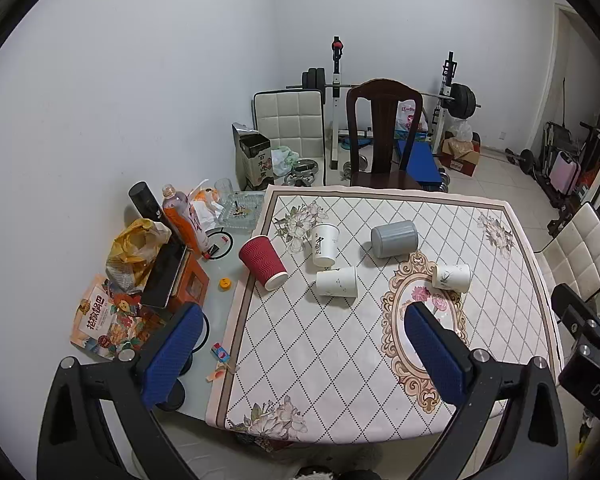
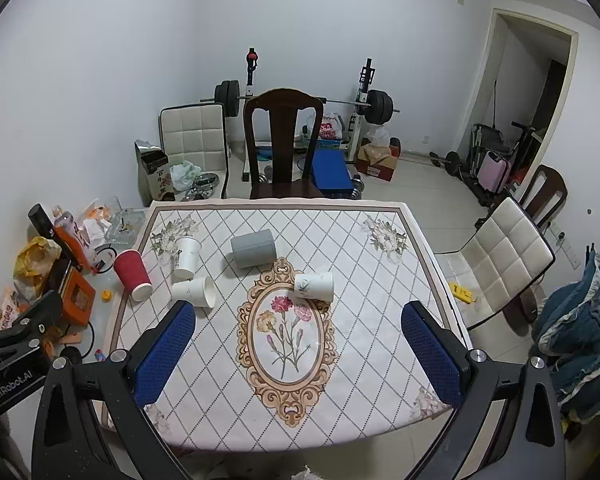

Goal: Flip cup upright

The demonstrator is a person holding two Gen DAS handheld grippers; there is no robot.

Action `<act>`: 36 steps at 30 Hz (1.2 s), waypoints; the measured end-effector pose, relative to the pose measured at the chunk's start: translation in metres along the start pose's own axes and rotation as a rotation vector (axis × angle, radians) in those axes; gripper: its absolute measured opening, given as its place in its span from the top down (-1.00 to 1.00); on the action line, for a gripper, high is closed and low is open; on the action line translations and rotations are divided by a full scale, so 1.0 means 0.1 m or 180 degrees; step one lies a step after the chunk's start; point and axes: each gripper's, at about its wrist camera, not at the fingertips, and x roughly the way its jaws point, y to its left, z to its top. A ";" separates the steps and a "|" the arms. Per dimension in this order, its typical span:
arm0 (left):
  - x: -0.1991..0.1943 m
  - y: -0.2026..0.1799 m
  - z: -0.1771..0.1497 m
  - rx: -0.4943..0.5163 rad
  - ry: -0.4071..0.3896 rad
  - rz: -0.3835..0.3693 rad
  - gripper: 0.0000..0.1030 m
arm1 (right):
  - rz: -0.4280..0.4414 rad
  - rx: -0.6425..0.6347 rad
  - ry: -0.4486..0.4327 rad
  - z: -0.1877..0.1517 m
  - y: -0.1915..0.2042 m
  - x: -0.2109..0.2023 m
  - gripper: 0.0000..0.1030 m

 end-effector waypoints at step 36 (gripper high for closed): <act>-0.17 -0.11 0.01 -0.0001 -0.0063 -0.0044 -1.00 | -0.0027 -0.0007 -0.0062 -0.02 -0.05 -0.12 -1.00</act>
